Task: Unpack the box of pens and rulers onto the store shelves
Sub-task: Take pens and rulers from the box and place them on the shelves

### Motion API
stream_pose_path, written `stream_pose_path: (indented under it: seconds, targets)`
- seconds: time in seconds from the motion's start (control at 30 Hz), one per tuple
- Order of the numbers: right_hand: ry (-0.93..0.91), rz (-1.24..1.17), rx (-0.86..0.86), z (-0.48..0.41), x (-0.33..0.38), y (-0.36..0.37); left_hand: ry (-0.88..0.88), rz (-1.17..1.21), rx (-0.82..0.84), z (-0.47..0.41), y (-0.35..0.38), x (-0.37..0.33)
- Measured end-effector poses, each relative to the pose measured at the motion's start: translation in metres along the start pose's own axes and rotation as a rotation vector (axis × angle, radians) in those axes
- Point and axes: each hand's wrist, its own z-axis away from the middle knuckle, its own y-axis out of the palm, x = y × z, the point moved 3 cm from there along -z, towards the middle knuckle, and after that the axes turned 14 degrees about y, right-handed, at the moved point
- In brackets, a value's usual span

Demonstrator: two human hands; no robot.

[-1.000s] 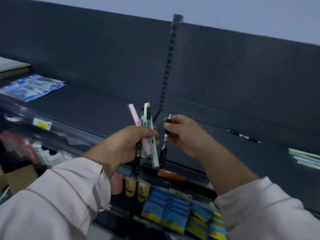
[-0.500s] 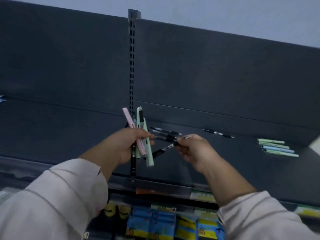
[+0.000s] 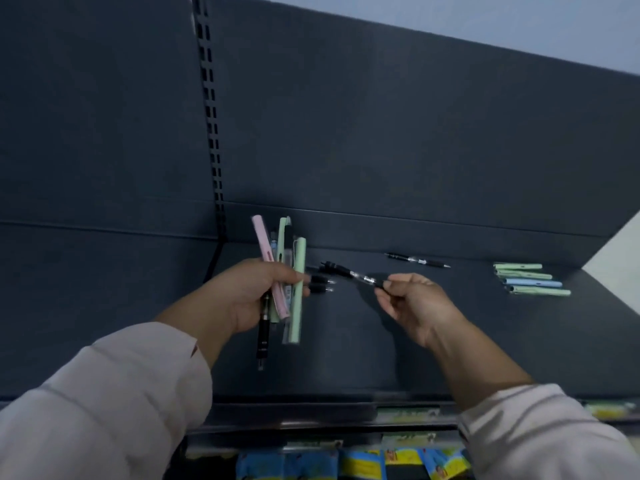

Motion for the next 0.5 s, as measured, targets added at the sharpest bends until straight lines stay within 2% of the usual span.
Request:
stream_pose_path:
  seconds: [0.2,0.5]
  targets:
    - [-0.030,-0.012,-0.146,-0.042,0.037,-0.063,0.008,-0.003,0.007,-0.029,0.046,0.005]
    - [-0.051,0.202,-0.098,-0.099,0.080,-0.111,-0.002,0.023,-0.014,-0.068,0.140,0.019]
